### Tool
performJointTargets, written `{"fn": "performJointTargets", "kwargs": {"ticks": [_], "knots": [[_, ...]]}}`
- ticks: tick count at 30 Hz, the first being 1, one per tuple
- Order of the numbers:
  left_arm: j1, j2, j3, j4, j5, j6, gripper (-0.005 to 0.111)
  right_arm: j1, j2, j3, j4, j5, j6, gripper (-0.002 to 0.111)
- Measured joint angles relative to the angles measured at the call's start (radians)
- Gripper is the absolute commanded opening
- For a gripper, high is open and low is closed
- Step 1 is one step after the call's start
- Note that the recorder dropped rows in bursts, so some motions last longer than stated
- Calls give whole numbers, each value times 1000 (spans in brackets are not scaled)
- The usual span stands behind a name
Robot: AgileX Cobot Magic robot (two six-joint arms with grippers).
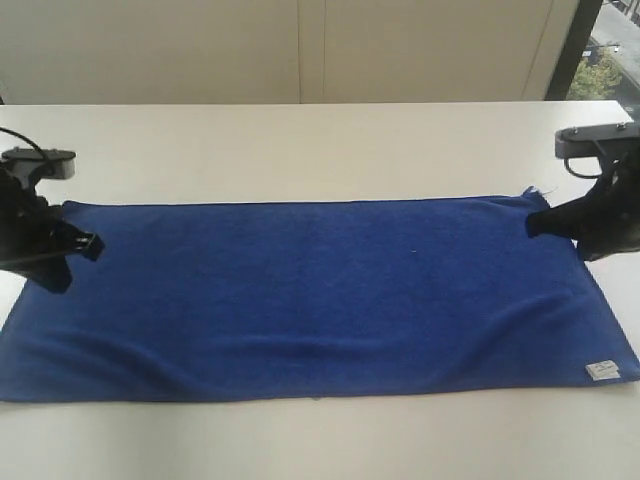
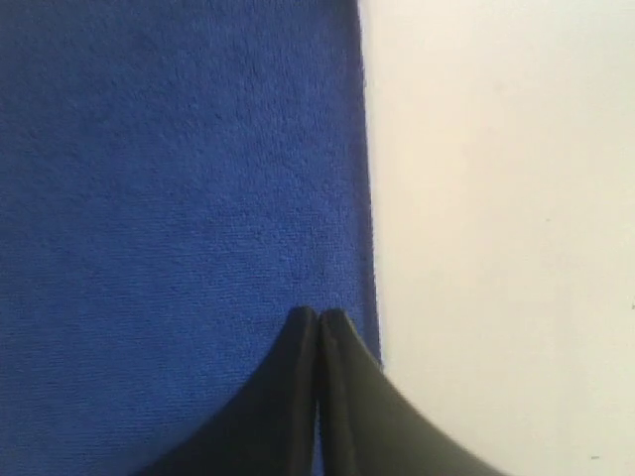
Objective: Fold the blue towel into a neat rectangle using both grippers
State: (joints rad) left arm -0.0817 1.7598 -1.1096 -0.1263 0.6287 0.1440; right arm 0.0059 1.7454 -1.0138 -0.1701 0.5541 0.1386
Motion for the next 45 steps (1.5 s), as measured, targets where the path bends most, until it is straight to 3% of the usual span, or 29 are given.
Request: {"fn": "performJointTargets", "kwargs": {"ticks": [7,13,19,22,30,37,41,45], "knots": [[13,-130,-50,-38,128,-2,0,0,-161,0,58,126,-38,0],[70,-294,-50,-38,280,-6,0,0,-304,0,208,257,-194,0],[79,-651,80,-41,347,-31,0,0,-459,50,269,307,-259,0],[79,-774,154,-41,370,-33,0,0,-438,88,269,302,-261,0],[79,-831,161,-41,402,-33,0,-24,-325,87,272,203,-261,0],[79,-831,161,-41,402,-33,0,-135,-70,-72,337,238,-417,0],[79,-831,161,-41,402,-33,0,-137,17,-76,352,149,-463,11],[79,-831,161,-41,400,-33,0,-139,82,-79,323,63,-485,31]]}}
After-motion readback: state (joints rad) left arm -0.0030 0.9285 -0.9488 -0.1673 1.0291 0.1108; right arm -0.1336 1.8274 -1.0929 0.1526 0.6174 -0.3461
